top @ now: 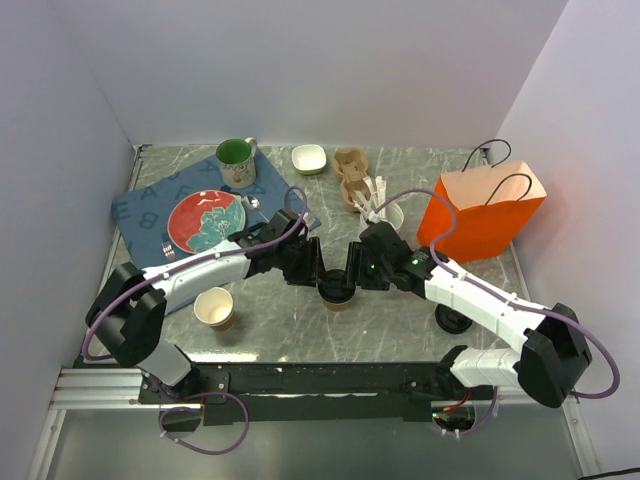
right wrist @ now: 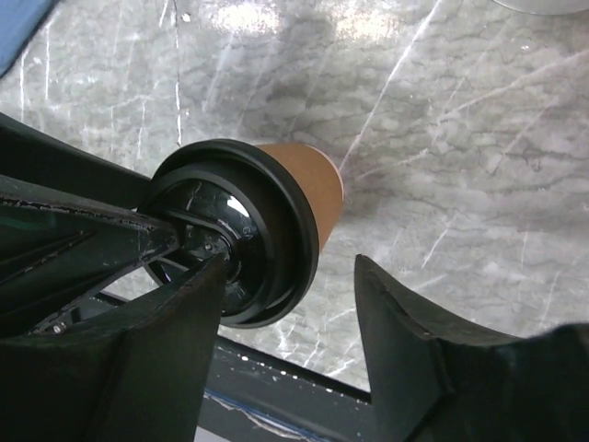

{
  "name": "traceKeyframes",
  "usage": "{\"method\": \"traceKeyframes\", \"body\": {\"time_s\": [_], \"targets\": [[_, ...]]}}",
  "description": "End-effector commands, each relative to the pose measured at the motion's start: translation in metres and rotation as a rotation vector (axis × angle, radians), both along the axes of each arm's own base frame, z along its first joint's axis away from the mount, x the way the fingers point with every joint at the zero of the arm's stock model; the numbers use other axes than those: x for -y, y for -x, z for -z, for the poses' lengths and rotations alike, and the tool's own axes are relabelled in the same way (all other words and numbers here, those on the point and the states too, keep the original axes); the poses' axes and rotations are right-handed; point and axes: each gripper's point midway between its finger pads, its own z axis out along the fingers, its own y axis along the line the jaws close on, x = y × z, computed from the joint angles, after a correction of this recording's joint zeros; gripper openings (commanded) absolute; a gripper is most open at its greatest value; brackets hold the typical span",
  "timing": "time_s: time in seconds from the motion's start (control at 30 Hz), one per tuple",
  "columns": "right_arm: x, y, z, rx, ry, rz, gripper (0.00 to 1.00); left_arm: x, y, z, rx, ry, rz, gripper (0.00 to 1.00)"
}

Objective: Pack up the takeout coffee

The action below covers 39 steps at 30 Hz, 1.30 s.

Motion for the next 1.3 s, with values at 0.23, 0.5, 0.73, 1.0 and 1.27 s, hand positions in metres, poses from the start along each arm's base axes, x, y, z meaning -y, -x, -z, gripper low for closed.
{"method": "traceKeyframes", "body": {"time_s": [0.23,0.5,0.73,1.0,1.27], "targets": [[0.01,0.007,0.022,-0.016,0.021,-0.009,0.51,0.006,0.012,0.006,-0.032,0.045,0.014,0.5],[0.003,0.018,0.027,-0.004,-0.039,-0.094,0.44,0.009,0.025,0.011,-0.064,0.049,0.004,0.49],[-0.007,0.02,0.024,0.083,-0.081,-0.234,0.41,0.001,0.04,0.013,-0.086,0.05,-0.042,0.49],[-0.019,0.019,0.013,0.15,-0.115,-0.378,0.41,0.003,0.032,-0.014,-0.022,0.088,-0.057,0.56],[-0.025,0.017,0.005,0.165,-0.119,-0.43,0.43,0.007,0.032,-0.005,-0.04,0.095,-0.047,0.54]]}}
